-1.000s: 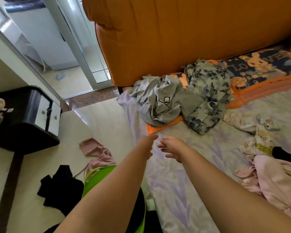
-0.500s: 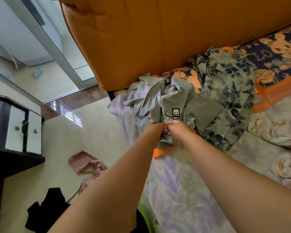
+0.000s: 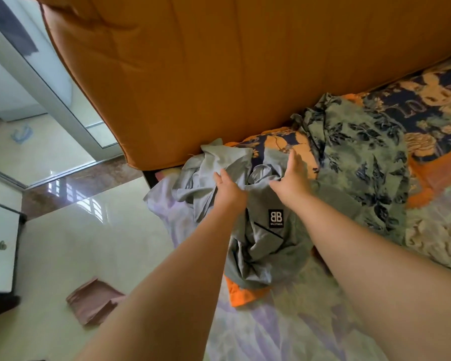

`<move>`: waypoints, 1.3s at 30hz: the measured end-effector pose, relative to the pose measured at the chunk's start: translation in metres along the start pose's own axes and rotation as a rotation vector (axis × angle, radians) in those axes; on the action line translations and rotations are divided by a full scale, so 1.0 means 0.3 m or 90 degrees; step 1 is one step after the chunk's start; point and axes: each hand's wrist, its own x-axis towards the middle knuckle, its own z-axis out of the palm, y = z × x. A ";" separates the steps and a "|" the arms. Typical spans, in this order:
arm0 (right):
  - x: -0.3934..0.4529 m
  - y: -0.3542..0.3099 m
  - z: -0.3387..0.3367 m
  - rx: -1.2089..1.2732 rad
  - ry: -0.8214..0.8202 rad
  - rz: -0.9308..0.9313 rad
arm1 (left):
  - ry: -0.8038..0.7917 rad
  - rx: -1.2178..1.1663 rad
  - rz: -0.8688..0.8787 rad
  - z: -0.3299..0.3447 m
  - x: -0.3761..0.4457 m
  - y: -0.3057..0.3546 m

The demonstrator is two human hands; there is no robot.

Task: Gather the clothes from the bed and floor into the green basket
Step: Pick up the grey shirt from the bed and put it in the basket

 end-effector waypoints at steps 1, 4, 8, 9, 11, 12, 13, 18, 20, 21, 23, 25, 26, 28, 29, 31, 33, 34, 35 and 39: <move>0.029 -0.003 0.011 0.008 -0.028 0.014 | -0.012 0.000 0.004 -0.005 0.032 0.007; 0.065 0.005 0.068 0.007 -0.142 0.066 | -0.052 -0.005 -0.058 0.001 0.084 0.011; -0.027 0.128 0.196 -0.146 -0.238 0.031 | -0.127 0.177 -0.044 0.065 0.019 -0.072; -0.064 0.177 0.227 -0.141 -0.263 0.035 | -0.156 0.188 -0.054 0.086 -0.005 -0.115; -0.140 0.273 0.267 -0.094 -0.296 0.069 | -0.191 0.223 -0.059 0.104 -0.060 -0.175; -0.172 0.319 0.271 -0.079 -0.304 0.087 | -0.190 0.222 -0.059 0.107 -0.073 -0.208; -0.204 0.353 0.258 -0.084 -0.310 0.106 | -0.172 0.216 -0.059 0.106 -0.081 -0.237; -0.322 0.487 0.091 -0.105 -0.269 0.248 | -0.055 0.045 -0.116 0.017 -0.151 -0.245; -0.362 0.519 0.012 -0.050 -0.226 0.284 | -0.025 0.018 -0.119 -0.019 -0.192 -0.211; -0.376 0.523 -0.016 0.007 -0.202 0.304 | -0.026 0.039 -0.126 -0.034 -0.214 -0.192; -0.404 0.530 -0.061 0.157 -0.141 0.334 | -0.039 0.100 -0.144 -0.039 -0.256 -0.163; -0.449 0.524 -0.120 0.293 -0.095 0.344 | -0.080 0.149 -0.126 -0.016 -0.336 -0.122; -0.479 0.504 -0.151 0.350 -0.078 0.337 | -0.096 0.165 -0.114 0.002 -0.381 -0.104; -0.554 0.461 -0.239 0.494 -0.058 0.324 | -0.133 0.184 -0.080 0.051 -0.485 -0.060; -0.580 0.434 -0.272 0.562 -0.063 0.314 | -0.153 0.187 -0.069 0.072 -0.521 -0.043; -0.659 0.402 -0.359 0.656 -0.090 0.264 | -0.186 0.194 -0.051 0.112 -0.631 0.011; -0.732 0.379 -0.435 0.696 -0.105 0.235 | -0.197 0.204 -0.041 0.148 -0.713 0.057; -0.755 0.375 -0.468 0.704 -0.111 0.225 | -0.201 0.210 -0.035 0.157 -0.745 0.083; -0.825 0.384 -0.538 0.713 -0.111 0.210 | -0.221 0.231 -0.003 0.173 -0.832 0.124; -1.008 0.367 -0.741 0.746 -0.124 0.125 | -0.331 0.278 0.243 0.216 -1.058 0.235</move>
